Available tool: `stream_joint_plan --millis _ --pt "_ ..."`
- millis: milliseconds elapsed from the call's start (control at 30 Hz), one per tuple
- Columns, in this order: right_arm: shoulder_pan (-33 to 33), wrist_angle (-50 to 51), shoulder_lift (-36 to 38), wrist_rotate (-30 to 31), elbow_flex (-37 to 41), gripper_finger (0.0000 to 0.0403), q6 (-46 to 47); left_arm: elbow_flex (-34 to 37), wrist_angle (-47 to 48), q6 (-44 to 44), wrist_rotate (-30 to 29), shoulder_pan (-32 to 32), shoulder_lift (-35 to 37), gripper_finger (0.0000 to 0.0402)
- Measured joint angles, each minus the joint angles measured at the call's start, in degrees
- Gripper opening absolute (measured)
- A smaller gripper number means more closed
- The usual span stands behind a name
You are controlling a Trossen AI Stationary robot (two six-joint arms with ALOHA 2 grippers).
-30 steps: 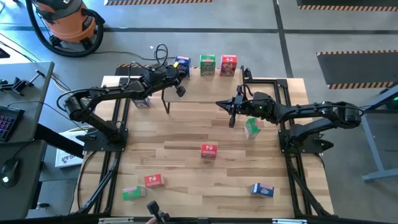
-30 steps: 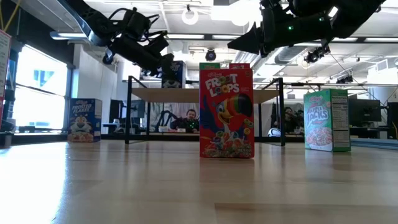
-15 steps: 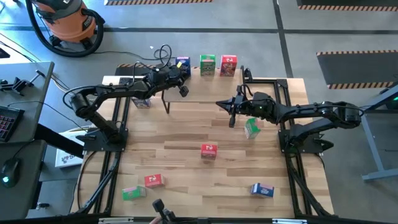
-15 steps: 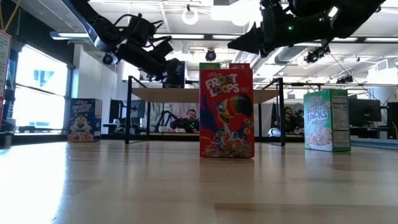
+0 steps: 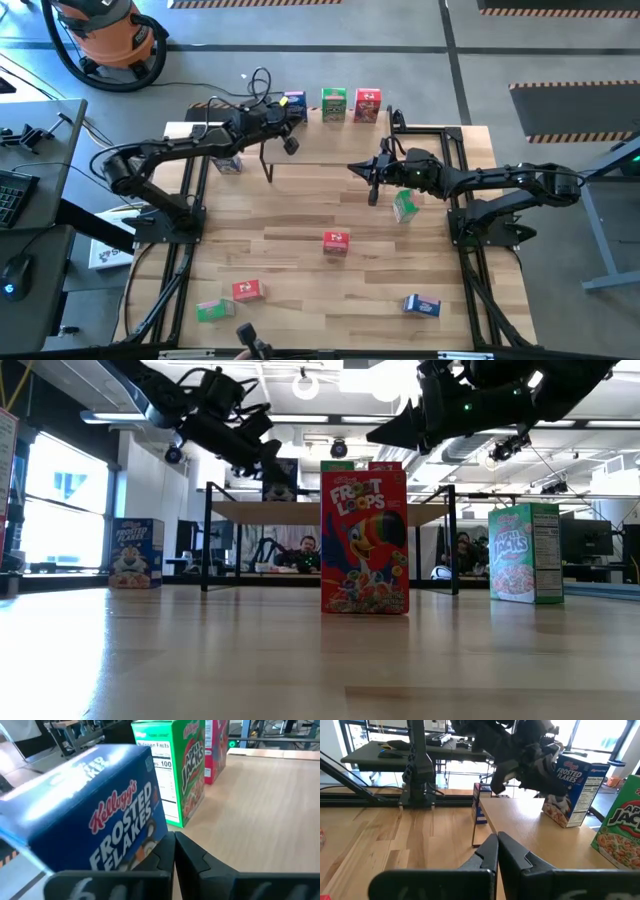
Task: Stack cereal on shelf
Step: Adjust the blue cereal box, then adjust the bottom green cereal box on the shelf
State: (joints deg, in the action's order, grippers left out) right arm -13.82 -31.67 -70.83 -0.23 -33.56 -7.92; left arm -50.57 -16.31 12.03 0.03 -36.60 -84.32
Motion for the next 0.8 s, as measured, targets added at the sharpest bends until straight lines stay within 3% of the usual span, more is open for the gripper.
stream_joint_plan --millis 233,433,600,800 --pt "0.2 0.1 0.0 0.5 0.0 0.0000 0.2 3.8 -1.2 0.3 4.2 -0.4 3.9 0.0000" --pt "4.9 5.7 2.6 8.7 -1.0 0.0000 0.5 11.2 -8.8 -4.4 12.3 1.2 8.6 0.0000" --pt "13.2 30.5 8.1 20.9 -7.8 0.0000 10.7 15.5 -15.0 -6.6 15.4 4.8 11.5 0.0000" --pt "20.6 73.4 8.9 28.7 -22.8 0.0015 41.4 16.0 -15.1 -6.4 15.6 7.9 12.3 0.0000"
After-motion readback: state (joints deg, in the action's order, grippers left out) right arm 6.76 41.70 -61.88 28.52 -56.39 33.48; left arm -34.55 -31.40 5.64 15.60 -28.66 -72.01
